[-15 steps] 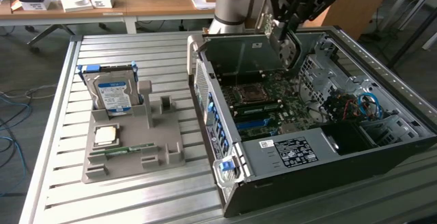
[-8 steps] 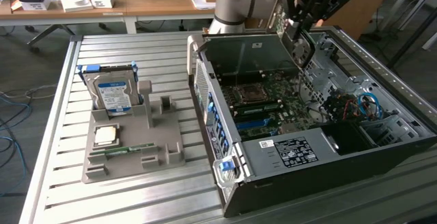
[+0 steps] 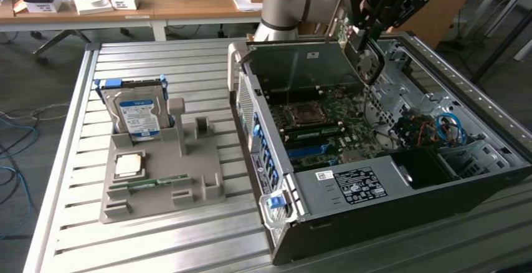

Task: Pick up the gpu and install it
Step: 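Pick up the gpu and move the gpu toward the slot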

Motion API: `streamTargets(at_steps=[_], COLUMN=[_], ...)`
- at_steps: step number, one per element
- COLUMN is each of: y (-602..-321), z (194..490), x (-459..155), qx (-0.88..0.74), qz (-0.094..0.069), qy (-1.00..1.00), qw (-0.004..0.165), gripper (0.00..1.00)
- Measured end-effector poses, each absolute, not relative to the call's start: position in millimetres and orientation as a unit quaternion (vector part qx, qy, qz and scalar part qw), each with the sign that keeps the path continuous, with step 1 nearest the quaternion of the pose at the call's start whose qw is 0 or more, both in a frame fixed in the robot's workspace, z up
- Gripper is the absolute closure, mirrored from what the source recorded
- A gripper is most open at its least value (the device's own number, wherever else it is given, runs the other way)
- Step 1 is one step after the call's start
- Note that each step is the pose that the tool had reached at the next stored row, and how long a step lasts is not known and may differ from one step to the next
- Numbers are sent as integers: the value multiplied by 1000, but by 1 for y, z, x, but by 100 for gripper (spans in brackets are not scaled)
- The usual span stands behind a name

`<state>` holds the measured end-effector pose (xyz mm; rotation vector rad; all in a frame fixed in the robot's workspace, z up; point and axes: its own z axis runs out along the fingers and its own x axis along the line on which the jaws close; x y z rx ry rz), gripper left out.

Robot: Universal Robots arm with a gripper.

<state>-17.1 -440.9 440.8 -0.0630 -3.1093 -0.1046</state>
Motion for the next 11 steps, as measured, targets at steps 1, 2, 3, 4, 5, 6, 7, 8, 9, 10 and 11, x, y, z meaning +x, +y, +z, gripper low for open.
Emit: streamTargets(at_steps=[1, 2, 3, 4, 5, 6, 7, 8, 9, 10, 11], y=[-441, -441, -441, -441, -441, -441, -441, -441, -441, -441, -441], z=[439, 437, 435, 434, 432, 430, 428, 426, 424, 423, 421], x=[-17, -17, -17, -17, -17, -17, -17, -17, -17, -17, -17], qx=[-20, -20, -20, -20, -20, -20, -20, -20, -20, -20, -20], qz=[-34, -34, -34, -34, -34, -34, -34, -34, -34, -34, -34], qy=[-999, -999, -999, -999, -999, -999, -999, -999, -999, -999, -999], qw=[15, 15, 15, 15, 15, 15, 15, 15, 15, 15, 15], gripper=[74, 74, 74, 74, 74, 74, 74, 74, 74, 74, 74])
